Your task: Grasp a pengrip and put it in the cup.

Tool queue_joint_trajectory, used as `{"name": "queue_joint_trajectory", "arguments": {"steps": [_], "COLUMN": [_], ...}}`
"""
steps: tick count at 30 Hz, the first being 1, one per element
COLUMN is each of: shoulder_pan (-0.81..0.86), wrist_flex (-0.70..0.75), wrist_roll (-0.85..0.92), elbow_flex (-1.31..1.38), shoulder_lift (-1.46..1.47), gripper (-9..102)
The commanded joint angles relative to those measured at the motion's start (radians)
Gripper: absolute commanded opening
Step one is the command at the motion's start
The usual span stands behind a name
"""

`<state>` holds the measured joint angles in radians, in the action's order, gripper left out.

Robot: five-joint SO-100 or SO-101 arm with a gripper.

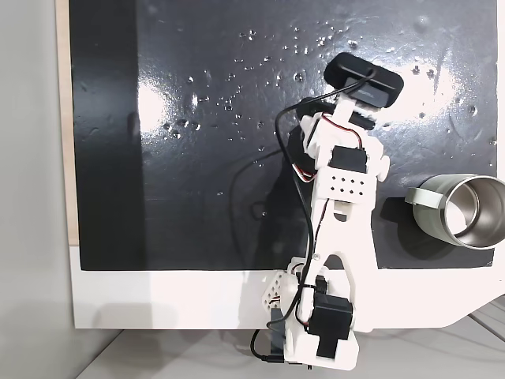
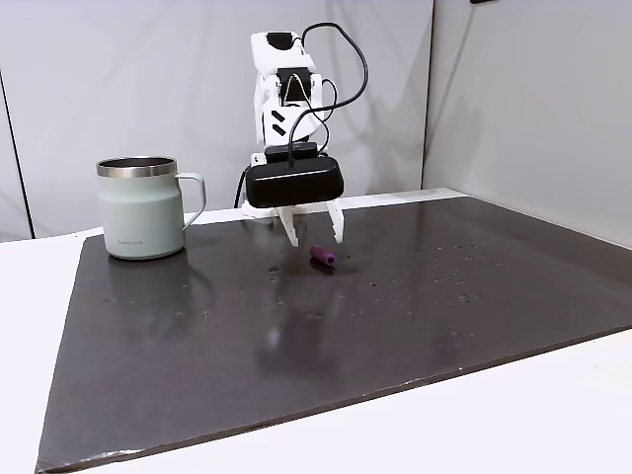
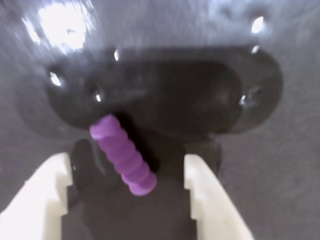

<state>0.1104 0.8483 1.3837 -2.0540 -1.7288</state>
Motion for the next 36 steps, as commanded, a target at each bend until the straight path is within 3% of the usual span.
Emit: {"name": "queue_joint_trajectory", "arguments": {"steps": [1, 22, 26, 31, 36], "shoulder_pan": [-0.041, -0.034, -0.026, -0.037, -0.049], "wrist_flex": [0.032, -0.034, -0.034, -0.041, -0.061], "wrist_roll": [0.058, 0.158, 0.146, 0.138, 0.127], "elbow_flex": [0.038, 0.063, 0.106, 0.094, 0.066], "shoulder_lift": [-0.006, 0.199, 0.244, 0.252, 0.239], "gripper": [28, 22, 18, 3, 0]}}
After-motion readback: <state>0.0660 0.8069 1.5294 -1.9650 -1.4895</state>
